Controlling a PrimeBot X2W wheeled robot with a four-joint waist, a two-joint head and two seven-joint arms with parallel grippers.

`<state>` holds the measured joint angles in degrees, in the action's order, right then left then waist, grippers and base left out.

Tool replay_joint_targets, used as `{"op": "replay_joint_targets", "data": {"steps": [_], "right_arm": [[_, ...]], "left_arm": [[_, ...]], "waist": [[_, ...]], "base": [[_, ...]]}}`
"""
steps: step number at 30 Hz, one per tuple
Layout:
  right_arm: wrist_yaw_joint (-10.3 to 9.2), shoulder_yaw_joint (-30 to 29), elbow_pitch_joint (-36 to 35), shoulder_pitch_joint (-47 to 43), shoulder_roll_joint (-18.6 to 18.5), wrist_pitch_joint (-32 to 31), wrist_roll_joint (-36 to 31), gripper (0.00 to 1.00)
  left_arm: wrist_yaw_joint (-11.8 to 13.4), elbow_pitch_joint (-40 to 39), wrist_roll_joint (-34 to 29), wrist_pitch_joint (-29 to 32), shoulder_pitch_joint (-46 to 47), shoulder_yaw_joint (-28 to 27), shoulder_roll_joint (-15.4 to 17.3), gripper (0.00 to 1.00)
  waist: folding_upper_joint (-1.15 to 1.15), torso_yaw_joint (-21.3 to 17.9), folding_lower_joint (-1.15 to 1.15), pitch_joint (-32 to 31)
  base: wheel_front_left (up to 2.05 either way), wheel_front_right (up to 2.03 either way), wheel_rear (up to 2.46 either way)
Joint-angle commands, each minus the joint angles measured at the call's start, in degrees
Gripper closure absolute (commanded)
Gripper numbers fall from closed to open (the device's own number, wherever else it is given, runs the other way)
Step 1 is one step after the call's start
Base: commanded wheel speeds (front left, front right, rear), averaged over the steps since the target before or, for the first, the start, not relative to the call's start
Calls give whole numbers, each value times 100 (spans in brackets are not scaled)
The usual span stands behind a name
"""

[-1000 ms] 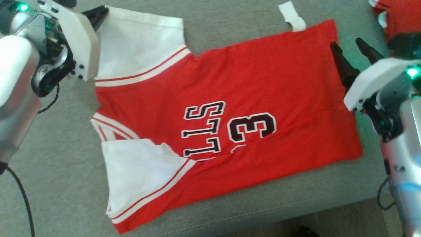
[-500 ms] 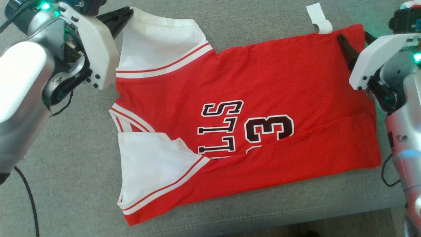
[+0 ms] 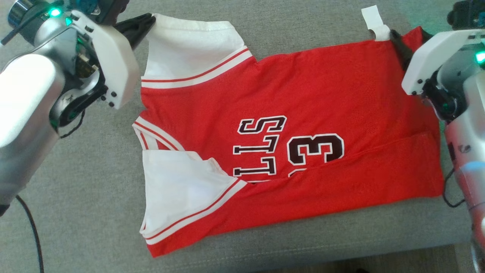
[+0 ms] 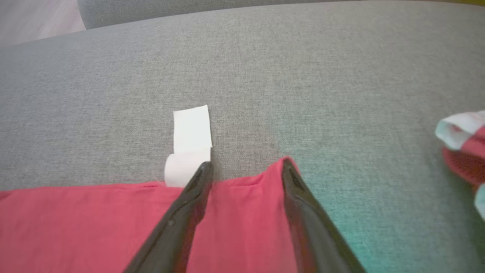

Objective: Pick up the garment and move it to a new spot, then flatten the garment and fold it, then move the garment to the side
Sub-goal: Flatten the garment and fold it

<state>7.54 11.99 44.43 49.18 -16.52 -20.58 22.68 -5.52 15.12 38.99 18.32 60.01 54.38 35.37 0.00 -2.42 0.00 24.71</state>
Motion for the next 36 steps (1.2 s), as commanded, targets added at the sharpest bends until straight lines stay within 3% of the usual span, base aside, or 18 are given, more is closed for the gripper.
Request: {"op": "replay_joint_targets", "data": {"steps": [1,3,9,15,25,36], "right_arm": [[-5,72,-127,165,-56,56,33,62],[-5,100,-69,202,-77,77,64,100],[-5,152,22,322,-137,295,117,100],[-5,-24,120,540,-177,659,245,100],[-5,-313,250,893,-303,1051,677,100],[-5,-65,182,236,-539,1064,1128,100]], "left_arm": [[42,-143,18,4,167,-275,267,100],[51,-142,20,-4,165,-272,269,100],[81,-125,-32,-112,162,-270,314,100],[141,60,-276,-694,337,-396,345,100],[260,685,-566,-1632,1025,-685,46,100],[286,674,-186,-1980,138,-626,33,100]], "waist": [[0,10,0,4],[0,23,0,9],[0,26,0,7],[0,1,0,12],[0,27,0,-11],[0,217,0,-402]], "base": [[0,0,0],[0,0,0],[0,0,0],[0,0,0],[0,0,0],[0,0,0]]}}
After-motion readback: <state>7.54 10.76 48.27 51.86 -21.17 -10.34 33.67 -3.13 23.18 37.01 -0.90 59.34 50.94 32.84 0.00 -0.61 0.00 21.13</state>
